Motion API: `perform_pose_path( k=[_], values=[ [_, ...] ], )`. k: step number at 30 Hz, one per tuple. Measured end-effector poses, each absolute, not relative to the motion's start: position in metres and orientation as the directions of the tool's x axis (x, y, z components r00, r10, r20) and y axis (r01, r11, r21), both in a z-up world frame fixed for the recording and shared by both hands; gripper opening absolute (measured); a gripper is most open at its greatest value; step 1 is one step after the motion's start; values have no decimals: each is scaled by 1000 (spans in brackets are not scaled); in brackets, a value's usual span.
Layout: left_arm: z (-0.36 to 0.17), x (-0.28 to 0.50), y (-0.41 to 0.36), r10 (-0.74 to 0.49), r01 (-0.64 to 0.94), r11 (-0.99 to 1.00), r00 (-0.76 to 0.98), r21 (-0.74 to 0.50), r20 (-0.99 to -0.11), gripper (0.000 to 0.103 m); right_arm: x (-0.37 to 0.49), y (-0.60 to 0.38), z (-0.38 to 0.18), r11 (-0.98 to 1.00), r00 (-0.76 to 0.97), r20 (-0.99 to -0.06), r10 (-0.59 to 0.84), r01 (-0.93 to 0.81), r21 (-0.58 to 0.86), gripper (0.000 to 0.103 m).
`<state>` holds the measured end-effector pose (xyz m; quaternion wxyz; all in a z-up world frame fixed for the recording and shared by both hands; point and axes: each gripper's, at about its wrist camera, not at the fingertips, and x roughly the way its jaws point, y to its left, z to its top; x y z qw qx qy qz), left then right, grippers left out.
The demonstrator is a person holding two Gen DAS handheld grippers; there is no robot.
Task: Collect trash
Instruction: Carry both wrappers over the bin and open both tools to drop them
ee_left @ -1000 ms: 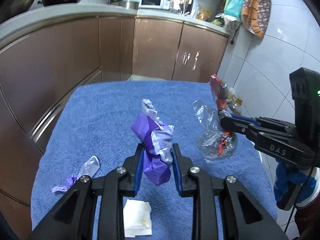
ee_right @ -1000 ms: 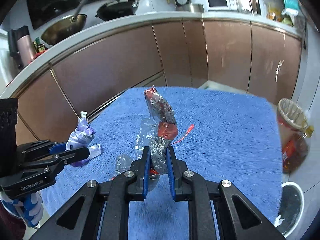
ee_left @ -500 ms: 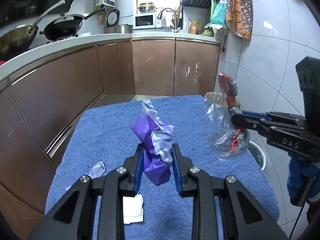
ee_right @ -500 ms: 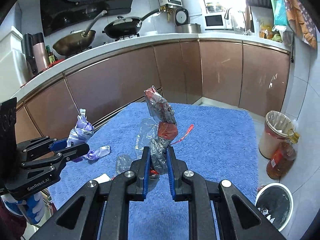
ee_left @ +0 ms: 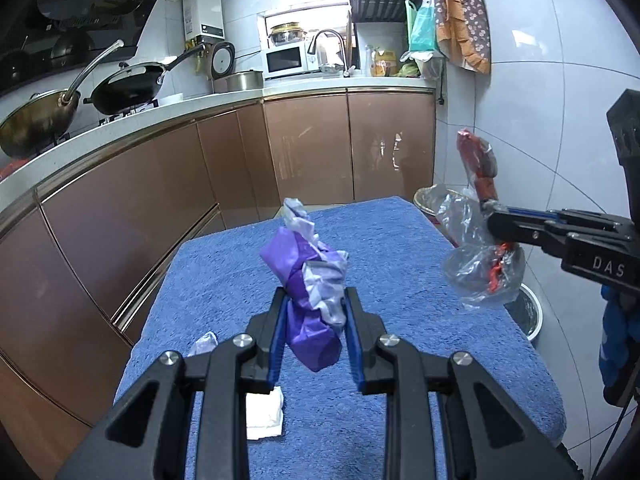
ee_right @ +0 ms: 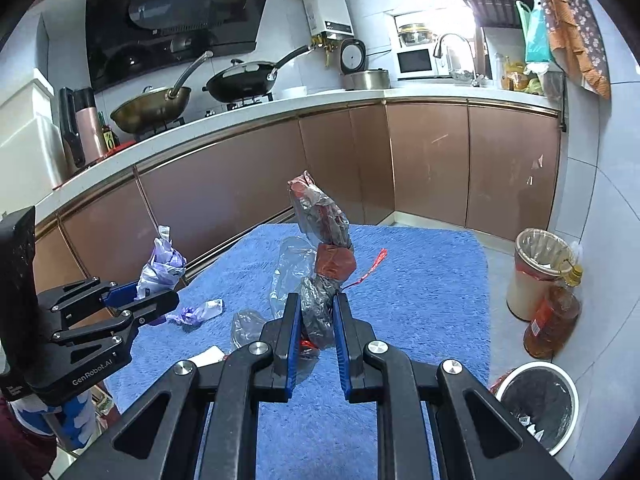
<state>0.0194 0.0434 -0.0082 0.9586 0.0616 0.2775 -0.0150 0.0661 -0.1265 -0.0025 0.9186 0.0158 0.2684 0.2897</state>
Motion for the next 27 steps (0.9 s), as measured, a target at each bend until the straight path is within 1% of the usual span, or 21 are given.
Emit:
perform_pose_path(
  k=[10,17,20,27],
  values=[
    [-7,29,4,-8,105,984,835,146,-550,25,62,-168,-3,852,726,-449,521,-473,223,15],
    [-15,53,-38,-72,191,971,807,145,-586,25,66,-211,-9,886,771,-437,463,-394,244,15],
    [-21,68,-63,-115,243,961,786,132,-607,25,69,-237,-15,907,795,-440,417,-333,256,15],
    [-43,114,-127,-236,381,922,705,76,-669,25,75,-302,-39,964,851,-474,226,-125,234,15]
  ],
)
